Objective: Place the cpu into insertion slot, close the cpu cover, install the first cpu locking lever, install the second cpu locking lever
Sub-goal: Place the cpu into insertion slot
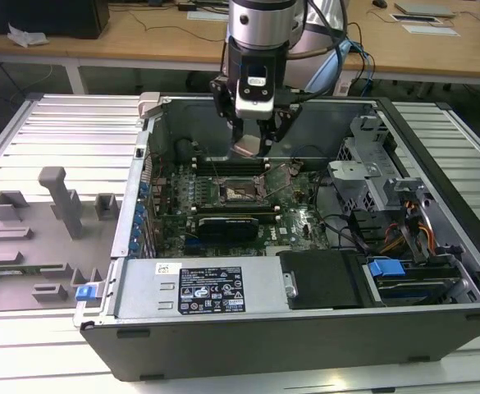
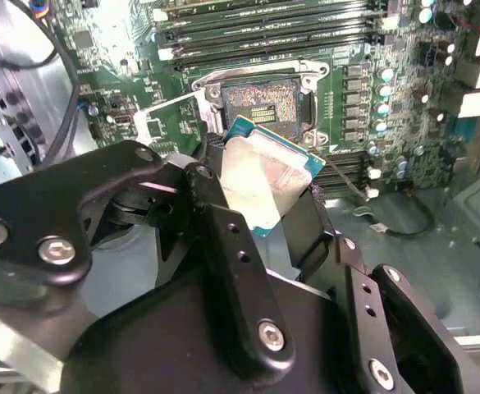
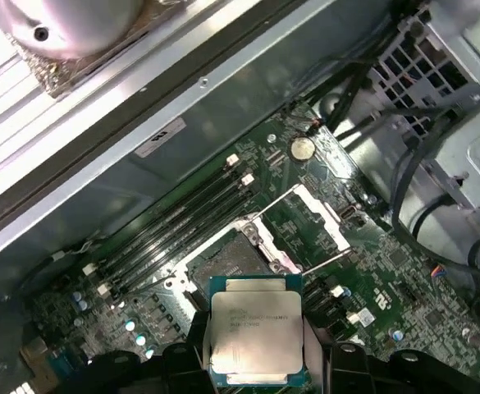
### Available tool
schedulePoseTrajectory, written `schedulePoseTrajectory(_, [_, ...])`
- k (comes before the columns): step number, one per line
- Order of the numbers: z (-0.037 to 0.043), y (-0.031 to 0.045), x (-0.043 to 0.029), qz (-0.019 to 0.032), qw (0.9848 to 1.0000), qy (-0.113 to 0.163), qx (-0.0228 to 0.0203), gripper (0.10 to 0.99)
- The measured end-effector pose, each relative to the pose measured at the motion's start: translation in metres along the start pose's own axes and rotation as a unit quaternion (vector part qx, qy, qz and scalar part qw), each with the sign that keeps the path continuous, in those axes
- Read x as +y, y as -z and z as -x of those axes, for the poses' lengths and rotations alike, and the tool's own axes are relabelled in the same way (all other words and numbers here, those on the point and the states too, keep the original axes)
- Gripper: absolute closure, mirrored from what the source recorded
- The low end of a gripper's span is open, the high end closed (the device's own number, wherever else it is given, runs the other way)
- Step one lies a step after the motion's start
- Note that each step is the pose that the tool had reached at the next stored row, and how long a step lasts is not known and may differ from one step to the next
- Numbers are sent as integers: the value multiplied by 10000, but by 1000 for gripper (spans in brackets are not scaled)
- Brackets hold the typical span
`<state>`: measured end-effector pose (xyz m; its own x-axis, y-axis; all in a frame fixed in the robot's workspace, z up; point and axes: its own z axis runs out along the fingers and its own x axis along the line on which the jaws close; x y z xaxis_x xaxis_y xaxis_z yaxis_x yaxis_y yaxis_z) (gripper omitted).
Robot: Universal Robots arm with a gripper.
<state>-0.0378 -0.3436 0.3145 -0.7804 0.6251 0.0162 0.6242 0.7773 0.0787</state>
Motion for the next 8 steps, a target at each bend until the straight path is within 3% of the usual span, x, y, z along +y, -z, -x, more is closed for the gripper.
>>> schedulePoseTrajectory(5, [0, -4, 0, 9, 9987, -504, -40, 549])
schedulePoseTrajectory(8, [0, -16, -1, 13, 9964, -841, -66, 549])
